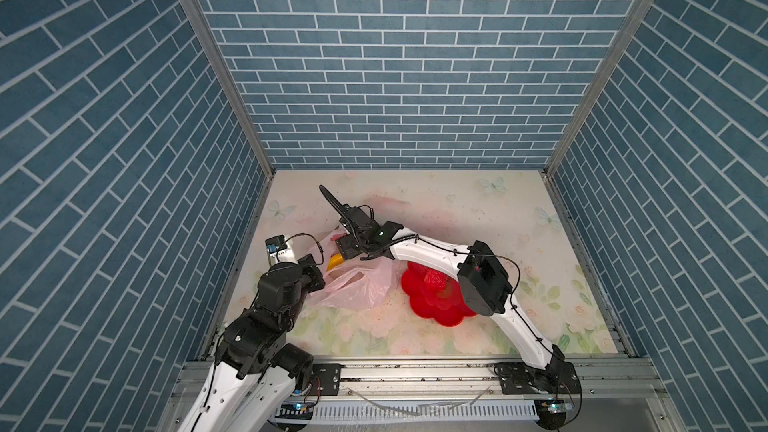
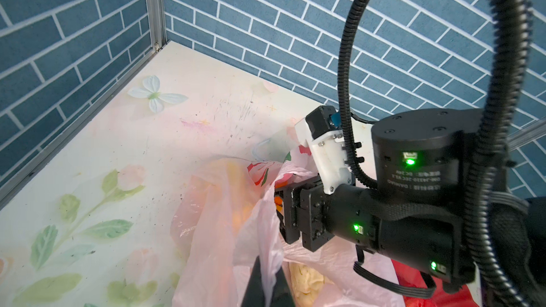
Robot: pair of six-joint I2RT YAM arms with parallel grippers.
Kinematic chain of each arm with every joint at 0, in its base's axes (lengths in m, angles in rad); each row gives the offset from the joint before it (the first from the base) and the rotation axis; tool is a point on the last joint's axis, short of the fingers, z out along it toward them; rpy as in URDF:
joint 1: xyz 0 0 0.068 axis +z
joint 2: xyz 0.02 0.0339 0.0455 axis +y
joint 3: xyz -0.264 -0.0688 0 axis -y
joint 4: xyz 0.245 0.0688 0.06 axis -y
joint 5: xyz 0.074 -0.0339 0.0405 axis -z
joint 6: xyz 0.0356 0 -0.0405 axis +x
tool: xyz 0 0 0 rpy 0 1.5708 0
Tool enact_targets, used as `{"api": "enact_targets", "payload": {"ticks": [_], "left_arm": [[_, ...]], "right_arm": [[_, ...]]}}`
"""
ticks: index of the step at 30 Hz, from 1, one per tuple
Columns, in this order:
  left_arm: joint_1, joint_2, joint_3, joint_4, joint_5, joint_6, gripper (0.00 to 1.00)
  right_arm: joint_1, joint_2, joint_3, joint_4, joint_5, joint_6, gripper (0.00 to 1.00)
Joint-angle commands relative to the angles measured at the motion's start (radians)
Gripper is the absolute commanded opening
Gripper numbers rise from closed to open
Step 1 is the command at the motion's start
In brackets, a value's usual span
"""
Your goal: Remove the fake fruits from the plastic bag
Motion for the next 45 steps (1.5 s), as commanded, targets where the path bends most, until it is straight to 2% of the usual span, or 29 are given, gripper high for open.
{"api": "enact_targets", "payload": {"ticks": [1,4,11,16,19,24,34,40,45], "left_arm": [[0.004,-0.001,-0.016,0.020,0.029,0.021,0.07],[0.004,0.008,-0.016,0.020,0.031,0.023,0.07],[0.005,0.013,-0.009,0.057,0.013,0.041,0.07],[0.005,0.023,0.006,0.073,0.011,0.058,0.07],[0.004,0.020,0.007,0.074,0.017,0.058,0.07],[0.004,-0.001,0.006,0.059,0.015,0.058,0.07],[0.004,0.001,0.072,0.044,0.035,0.099,0.07],[0.005,0.014,0.073,0.064,0.040,0.104,0.07],[0.005,0.029,0.086,0.085,0.053,0.118,0.07]], "right_arm": [[-0.011,0.037,0.074,0.031,-0.018,-0.004,0.73],[-0.012,0.034,0.090,-0.005,-0.029,0.007,0.72],[0.000,-0.087,-0.045,-0.011,-0.042,0.017,0.67],[0.025,-0.131,-0.072,-0.049,-0.052,0.002,0.63],[0.033,-0.127,-0.061,-0.055,-0.062,0.005,0.60],[0.036,-0.079,0.004,-0.081,-0.077,0.000,0.48],[0.031,0.041,0.189,-0.144,-0.112,-0.018,0.45],[0.043,-0.024,0.144,-0.179,-0.142,-0.018,0.41],[0.074,-0.128,0.076,-0.239,-0.101,-0.022,0.42]]}}
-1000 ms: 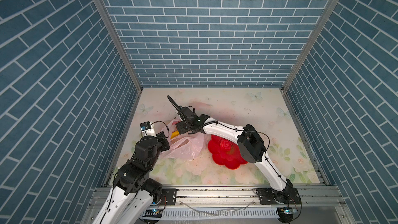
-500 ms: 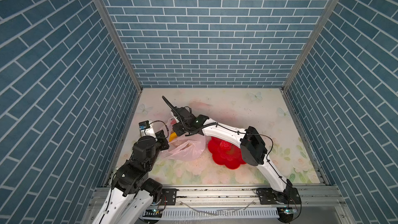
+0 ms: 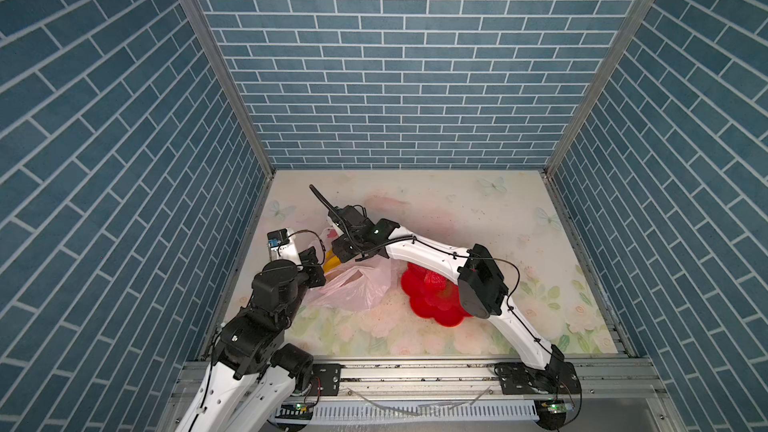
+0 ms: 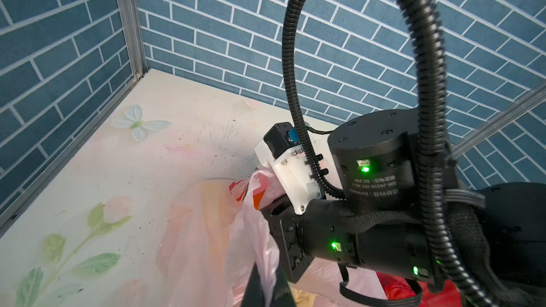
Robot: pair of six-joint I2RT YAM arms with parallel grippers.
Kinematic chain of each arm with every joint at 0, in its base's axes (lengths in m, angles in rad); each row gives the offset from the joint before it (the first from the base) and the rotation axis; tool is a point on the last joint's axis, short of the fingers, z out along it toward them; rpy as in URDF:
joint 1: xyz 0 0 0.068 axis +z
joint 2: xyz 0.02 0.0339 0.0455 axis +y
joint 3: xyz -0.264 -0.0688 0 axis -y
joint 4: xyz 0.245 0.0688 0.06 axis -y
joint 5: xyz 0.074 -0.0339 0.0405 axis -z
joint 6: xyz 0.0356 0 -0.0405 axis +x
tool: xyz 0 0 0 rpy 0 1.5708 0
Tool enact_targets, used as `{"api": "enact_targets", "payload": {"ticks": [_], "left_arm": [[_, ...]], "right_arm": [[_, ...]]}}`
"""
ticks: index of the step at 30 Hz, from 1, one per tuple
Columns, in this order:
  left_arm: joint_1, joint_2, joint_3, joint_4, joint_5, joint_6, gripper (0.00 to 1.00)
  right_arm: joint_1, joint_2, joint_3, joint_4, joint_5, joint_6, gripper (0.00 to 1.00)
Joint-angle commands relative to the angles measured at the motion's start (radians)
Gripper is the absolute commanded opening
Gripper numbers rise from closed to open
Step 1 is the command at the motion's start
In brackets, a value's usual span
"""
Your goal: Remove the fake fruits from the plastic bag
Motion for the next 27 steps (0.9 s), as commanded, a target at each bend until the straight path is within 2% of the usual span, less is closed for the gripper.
{"api": "enact_targets", "payload": {"ticks": [1,8,14,21,27], "left_arm": [[0.004,0.010,0.038,0.030,0.020,0.025,0.07],[0.005,-0.009,0.053,-0.001,0.070,0.023,0.07],[0.006,-0.079,0.031,-0.061,0.055,0.003,0.07],[0.005,-0.176,-0.040,-0.071,0.025,-0.050,0.07],[0.005,-0.231,-0.076,-0.076,0.013,-0.079,0.07]], "right_arm": [[0.034,-0.132,-0.033,-0.092,0.030,-0.025,0.44],[0.089,-0.274,-0.049,-0.266,0.175,-0.012,0.47],[0.129,-0.362,-0.125,-0.313,0.188,-0.053,0.51],[0.139,-0.357,-0.194,-0.301,0.205,-0.173,0.55],[0.139,-0.318,-0.165,-0.347,0.199,-0.297,0.56]]}}
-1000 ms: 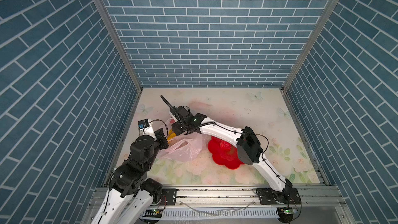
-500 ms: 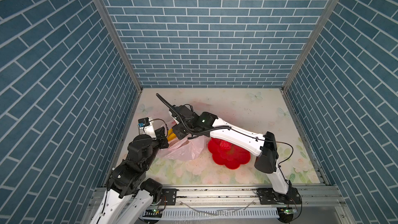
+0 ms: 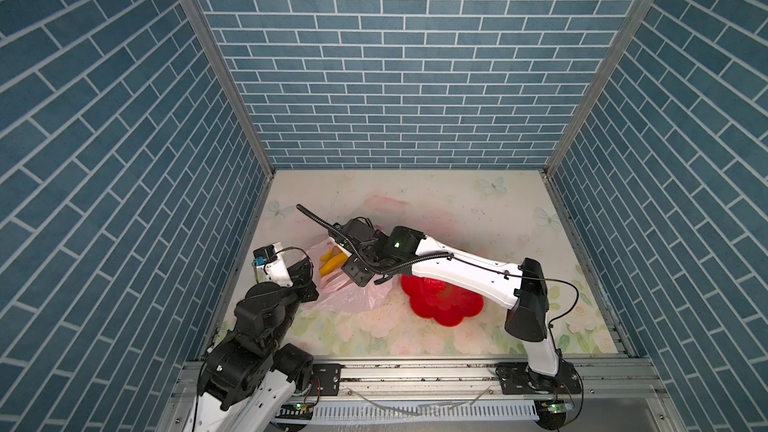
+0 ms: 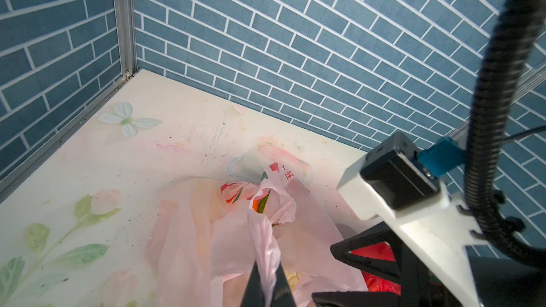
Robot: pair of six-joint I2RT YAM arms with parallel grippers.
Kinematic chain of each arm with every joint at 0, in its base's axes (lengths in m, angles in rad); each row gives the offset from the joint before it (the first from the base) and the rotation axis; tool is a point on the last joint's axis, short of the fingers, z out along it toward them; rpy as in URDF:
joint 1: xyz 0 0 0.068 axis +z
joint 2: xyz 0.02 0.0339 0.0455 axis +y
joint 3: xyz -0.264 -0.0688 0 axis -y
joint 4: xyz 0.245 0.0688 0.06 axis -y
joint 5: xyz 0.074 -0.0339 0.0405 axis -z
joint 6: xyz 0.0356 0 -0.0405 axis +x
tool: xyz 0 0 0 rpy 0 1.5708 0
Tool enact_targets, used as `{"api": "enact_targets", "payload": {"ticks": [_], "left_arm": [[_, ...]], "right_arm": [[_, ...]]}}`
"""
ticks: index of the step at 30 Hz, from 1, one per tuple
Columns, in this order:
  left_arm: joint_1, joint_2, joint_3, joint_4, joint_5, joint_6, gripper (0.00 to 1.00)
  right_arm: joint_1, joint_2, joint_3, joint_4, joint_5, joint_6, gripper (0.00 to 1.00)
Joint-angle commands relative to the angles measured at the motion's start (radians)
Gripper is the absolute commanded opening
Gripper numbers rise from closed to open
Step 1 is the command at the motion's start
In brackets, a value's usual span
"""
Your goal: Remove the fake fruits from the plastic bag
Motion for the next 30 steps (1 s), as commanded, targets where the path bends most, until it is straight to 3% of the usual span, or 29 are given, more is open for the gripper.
{"api": "enact_targets", "payload": {"ticks": [1,8,30], "left_arm": [[0.004,-0.019,-0.012,-0.015,-0.020,-0.022,0.07],[0.004,-0.022,-0.015,-0.019,-0.019,-0.026,0.07],[0.005,-0.051,-0.021,-0.027,-0.007,-0.038,0.07]], "right_arm": [[0.000,0.025,0.015,-0.064,0.027,-0.121,0.56],[0.002,0.061,0.049,-0.135,0.028,-0.164,0.56],[0.000,0.196,0.098,0.002,0.015,-0.118,0.54]]}}
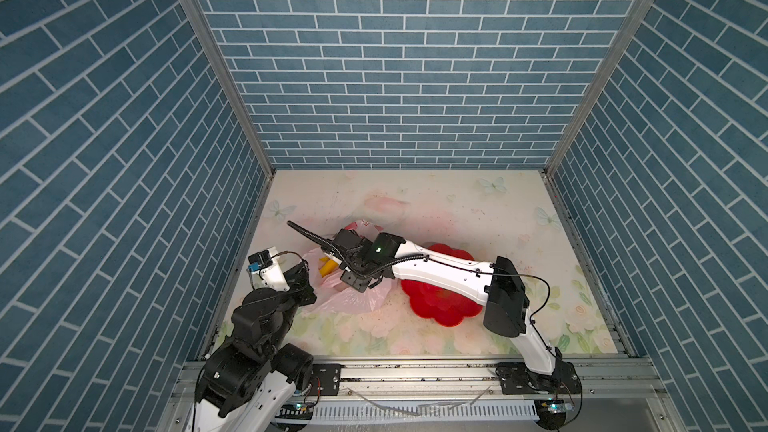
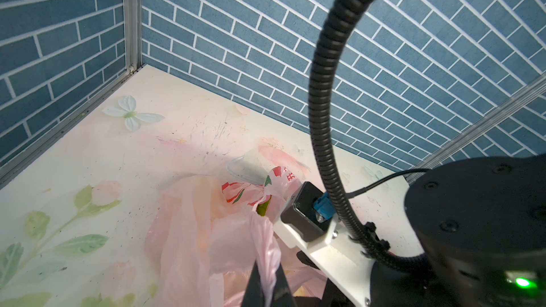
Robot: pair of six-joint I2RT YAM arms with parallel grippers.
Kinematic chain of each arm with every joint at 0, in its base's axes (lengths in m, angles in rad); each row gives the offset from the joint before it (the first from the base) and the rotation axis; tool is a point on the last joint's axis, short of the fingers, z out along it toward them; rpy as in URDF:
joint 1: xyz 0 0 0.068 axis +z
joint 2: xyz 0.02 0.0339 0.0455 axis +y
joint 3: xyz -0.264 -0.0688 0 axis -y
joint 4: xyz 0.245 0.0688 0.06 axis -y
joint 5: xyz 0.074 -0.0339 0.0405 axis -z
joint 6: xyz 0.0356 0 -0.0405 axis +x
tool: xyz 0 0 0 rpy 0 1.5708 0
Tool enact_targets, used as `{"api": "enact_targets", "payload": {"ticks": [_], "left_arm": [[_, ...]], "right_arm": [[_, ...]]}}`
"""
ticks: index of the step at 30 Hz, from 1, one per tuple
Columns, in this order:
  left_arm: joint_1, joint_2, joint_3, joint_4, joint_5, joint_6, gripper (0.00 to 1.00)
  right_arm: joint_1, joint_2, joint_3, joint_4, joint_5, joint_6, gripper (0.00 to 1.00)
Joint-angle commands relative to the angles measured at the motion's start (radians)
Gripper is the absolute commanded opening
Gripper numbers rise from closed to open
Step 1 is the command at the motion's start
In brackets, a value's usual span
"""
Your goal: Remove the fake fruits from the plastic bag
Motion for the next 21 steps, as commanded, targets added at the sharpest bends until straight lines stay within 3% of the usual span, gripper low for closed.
{"api": "enact_targets", "payload": {"ticks": [1,6,9,16,21], "left_arm": [[0.004,-0.016,-0.020,-0.008,0.005,-0.004,0.07],[0.005,-0.011,-0.034,0.005,-0.005,-0.014,0.07],[0.005,-0.008,-0.052,0.022,-0.009,-0.022,0.07],[0.004,0.017,-0.048,0.036,-0.014,-0.002,0.07],[0.004,0.068,-0.026,0.054,-0.005,0.021,0.07]], "right_arm": [[-0.001,0.042,0.038,0.023,0.000,0.008,0.49],[-0.005,0.028,0.013,0.075,0.074,0.052,0.20],[-0.007,-0.047,-0.072,0.135,0.140,0.122,0.12],[-0.008,-0.357,-0.488,0.465,0.263,0.333,0.08],[-0.009,-0.502,-0.673,0.575,0.383,0.436,0.08]]}}
